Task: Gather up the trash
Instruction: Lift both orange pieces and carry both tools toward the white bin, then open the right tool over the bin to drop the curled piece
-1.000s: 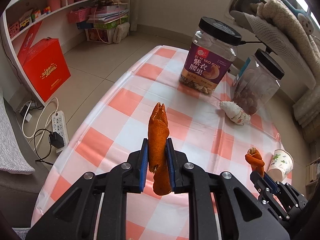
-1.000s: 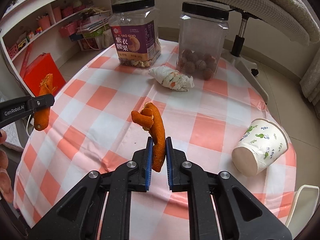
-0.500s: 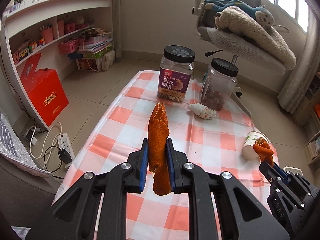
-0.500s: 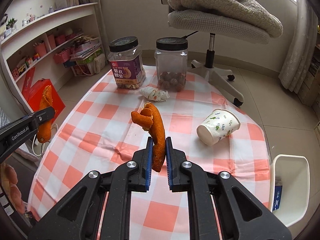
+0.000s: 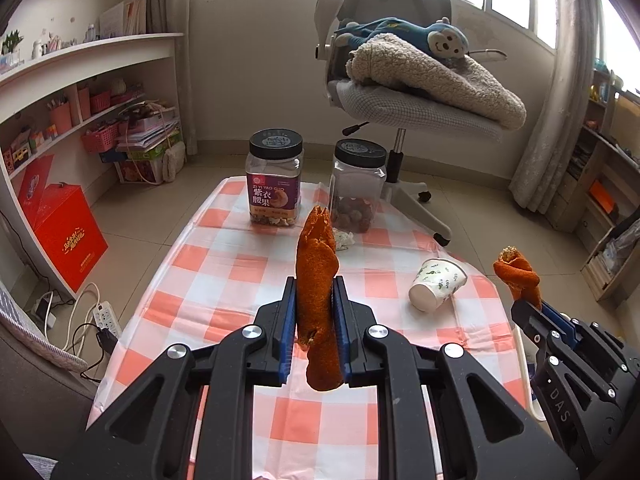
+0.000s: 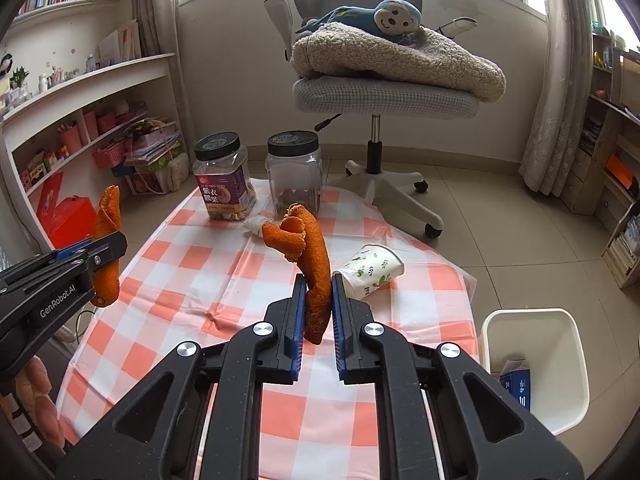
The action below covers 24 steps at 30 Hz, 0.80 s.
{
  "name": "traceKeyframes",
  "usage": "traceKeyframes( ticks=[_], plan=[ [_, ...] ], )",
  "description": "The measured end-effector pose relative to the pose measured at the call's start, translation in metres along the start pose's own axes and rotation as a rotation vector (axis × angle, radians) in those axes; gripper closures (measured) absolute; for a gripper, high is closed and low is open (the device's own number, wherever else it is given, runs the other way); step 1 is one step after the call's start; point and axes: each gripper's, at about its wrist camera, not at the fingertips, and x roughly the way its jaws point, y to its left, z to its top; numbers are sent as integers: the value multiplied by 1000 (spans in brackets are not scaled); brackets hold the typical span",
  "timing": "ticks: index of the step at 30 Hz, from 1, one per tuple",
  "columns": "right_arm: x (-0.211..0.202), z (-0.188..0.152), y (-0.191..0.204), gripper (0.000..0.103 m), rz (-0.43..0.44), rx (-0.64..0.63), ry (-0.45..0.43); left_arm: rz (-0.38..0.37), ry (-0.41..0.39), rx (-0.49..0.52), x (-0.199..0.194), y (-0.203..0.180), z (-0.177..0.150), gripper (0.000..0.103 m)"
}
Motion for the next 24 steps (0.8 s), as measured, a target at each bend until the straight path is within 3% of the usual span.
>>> traceKeyframes(
  ticks=[11, 24],
  plan=[
    [-17, -7, -63, 91, -93, 78, -36, -91, -12, 67, 0, -71, -6, 85],
    [-30, -17, -148, 91, -234, 191, -20, -185, 9, 169, 4, -150, -26, 85]
  ],
)
